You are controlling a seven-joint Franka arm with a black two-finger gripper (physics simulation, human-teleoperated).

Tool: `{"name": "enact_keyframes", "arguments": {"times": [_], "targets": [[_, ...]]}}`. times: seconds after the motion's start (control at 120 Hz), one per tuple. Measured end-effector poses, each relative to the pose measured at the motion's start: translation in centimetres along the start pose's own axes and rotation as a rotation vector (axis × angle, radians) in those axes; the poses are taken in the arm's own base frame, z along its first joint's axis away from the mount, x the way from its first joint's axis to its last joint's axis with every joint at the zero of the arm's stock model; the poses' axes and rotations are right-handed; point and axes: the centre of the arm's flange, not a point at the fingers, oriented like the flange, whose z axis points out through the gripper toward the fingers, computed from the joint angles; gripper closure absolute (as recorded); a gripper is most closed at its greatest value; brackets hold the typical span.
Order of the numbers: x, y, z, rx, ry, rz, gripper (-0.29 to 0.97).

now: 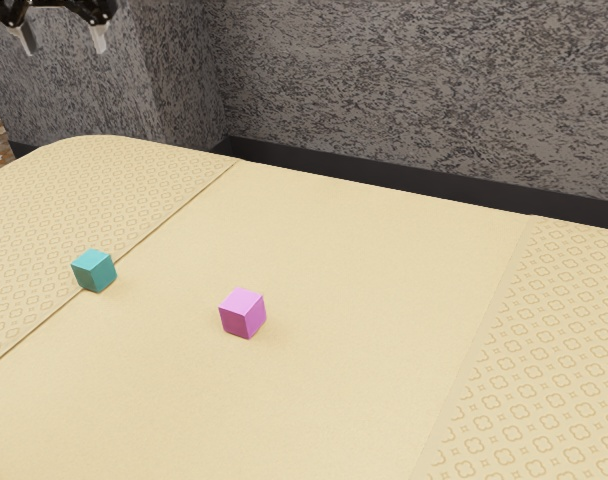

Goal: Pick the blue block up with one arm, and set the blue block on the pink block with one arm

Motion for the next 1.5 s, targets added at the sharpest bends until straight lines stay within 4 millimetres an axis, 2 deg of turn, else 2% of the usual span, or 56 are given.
{"name": "enact_keyframes", "arguments": {"times": [0.158, 0.267, 0.3, 0.333, 0.367, 0.417, 0.525, 0.592, 0.65, 0.75, 0.867, 1.008, 1.142, 1.3, 1.35, 1.442, 1.5], "targets": [[1.5, -1.9, 1.2, 0.010, -0.011, -0.041, 0.00], [1.9, -2.3, 5.3, 0.003, -0.123, -0.047, 0.00], [1.4, -2.6, 6.1, 0.003, -0.148, -0.055, 0.00], [-0.3, -3.0, 6.7, 0.017, -0.163, -0.068, 0.00], [-2.5, -2.3, 7.4, 0.028, -0.171, -0.055, 0.00], [-5.2, -2.3, 10.0, 0.030, -0.192, -0.055, 0.00], [-9.1, -4.1, 18.7, 0.015, -0.267, -0.103, 0.00], [-10.6, -5.4, 23.2, 0.005, -0.309, -0.136, 0.00], [-10.9, -5.8, 26.1, 0.001, -0.320, -0.147, 0.00], [-8.7, -6.1, 30.2, 0.038, -0.288, -0.094, 0.00], [-4.5, -8.1, 36.4, 0.033, -0.238, -0.006, 0.00], [-0.9, -10.3, 41.5, 0.013, -0.144, 0.102, 0.00], [2.1, -13.5, 43.4, 0.004, -0.056, 0.203, 0.00], [4.9, -15.7, 45.5, 0.008, -0.011, 0.332, 0.00], [5.6, -15.3, 46.4, 0.002, -0.006, 0.378, 0.00], [6.9, -13.2, 47.6, -0.023, 0.005, 0.464, 0.00], [7.3, -12.8, 48.0, -0.046, 0.011, 0.483, 0.00]]}}
